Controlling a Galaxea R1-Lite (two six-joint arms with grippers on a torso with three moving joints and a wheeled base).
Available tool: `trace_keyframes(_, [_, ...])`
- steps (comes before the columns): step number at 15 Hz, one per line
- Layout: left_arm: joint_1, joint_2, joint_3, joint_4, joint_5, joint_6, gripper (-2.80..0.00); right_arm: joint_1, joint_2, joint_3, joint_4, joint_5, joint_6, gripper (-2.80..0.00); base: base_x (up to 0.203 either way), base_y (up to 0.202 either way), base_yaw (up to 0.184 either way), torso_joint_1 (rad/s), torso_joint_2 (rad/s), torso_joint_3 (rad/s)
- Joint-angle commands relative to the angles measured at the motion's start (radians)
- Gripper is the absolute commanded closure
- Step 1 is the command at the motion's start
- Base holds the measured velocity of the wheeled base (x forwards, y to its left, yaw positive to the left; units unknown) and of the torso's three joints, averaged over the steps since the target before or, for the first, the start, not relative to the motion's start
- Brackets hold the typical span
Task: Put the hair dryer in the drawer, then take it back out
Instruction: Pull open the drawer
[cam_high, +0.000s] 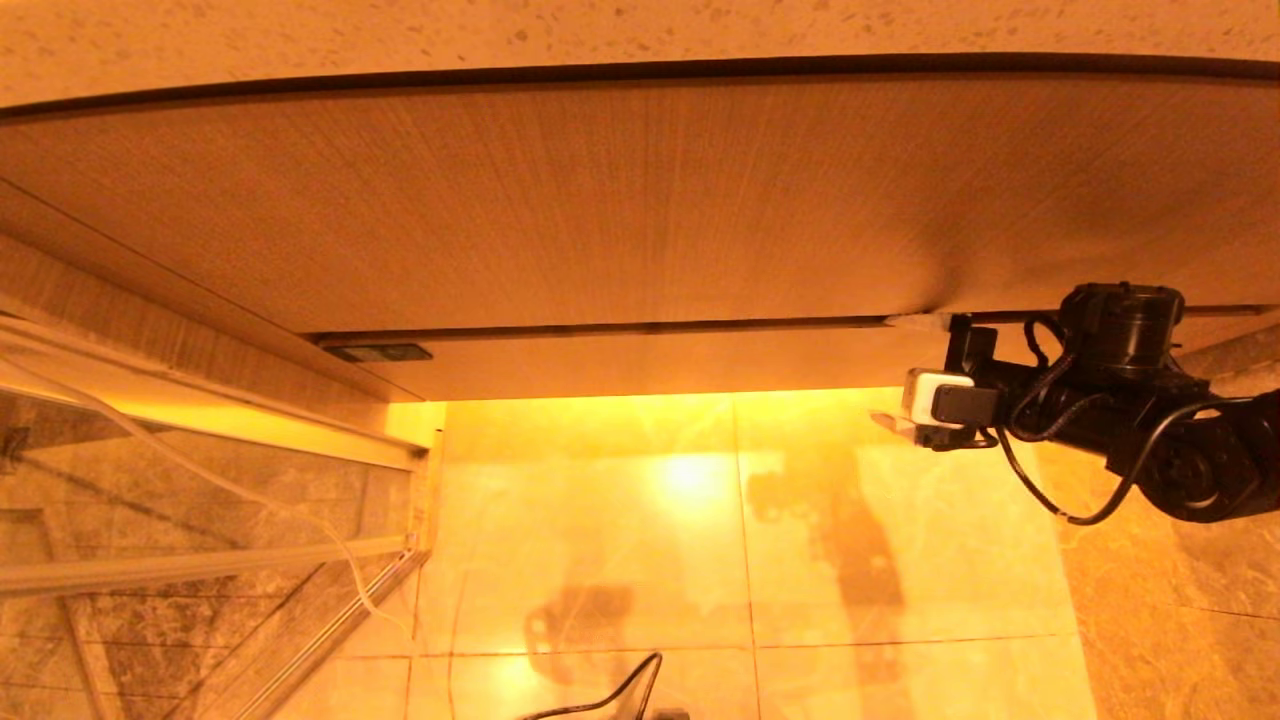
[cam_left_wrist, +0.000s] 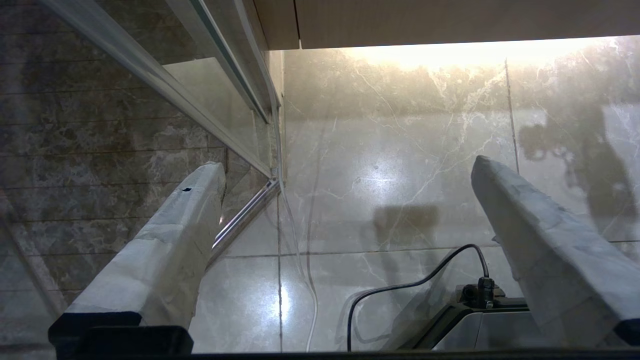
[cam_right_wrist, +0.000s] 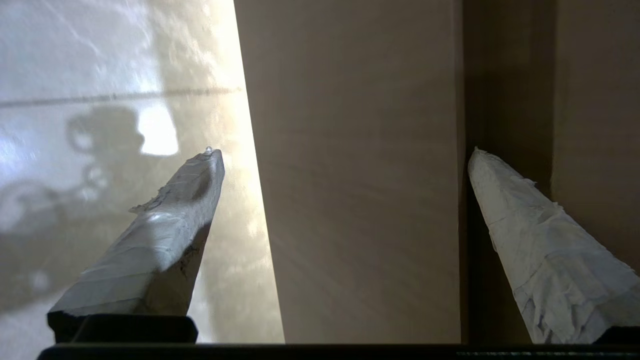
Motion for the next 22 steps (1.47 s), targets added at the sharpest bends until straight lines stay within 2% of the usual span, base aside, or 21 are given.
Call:
trace_keyframes(1, [0.000, 0.000, 0.000, 0.000, 0.000, 0.000, -2.80, 0.002, -0.007, 0.007, 0.003, -0.026, -0.010, -2.80, 0.000, 0.000, 0.000, 0.000, 0.00, 0.000])
trace_keyframes(4, [0.000, 0.000, 0.000, 0.000, 0.000, 0.000, -2.80, 0.028, -0.007, 0.006, 0.026, -0.089, -0.009, -2.80, 0.000, 0.000, 0.000, 0.000, 0.00, 0.000])
trace_keyframes(8, [0.000, 0.000, 0.000, 0.000, 0.000, 0.000, -2.80, 0.032, -0.015, 0.008, 0.078, -0.126, -0.012, -2.80, 0.000, 0.000, 0.000, 0.000, 0.00, 0.000])
trace_keyframes(13, [0.000, 0.000, 0.000, 0.000, 0.000, 0.000, -2.80, 0.046, -0.016, 0.004, 0.129, -0.243, -0.013, -2.80, 0.000, 0.000, 0.000, 0.000, 0.00, 0.000])
trace_keyframes(22, [0.000, 0.000, 0.000, 0.000, 0.000, 0.000, -2.80, 0.053, -0.038, 0.011, 0.232, -0.254, -0.013, -2.80, 0.000, 0.000, 0.000, 0.000, 0.00, 0.000])
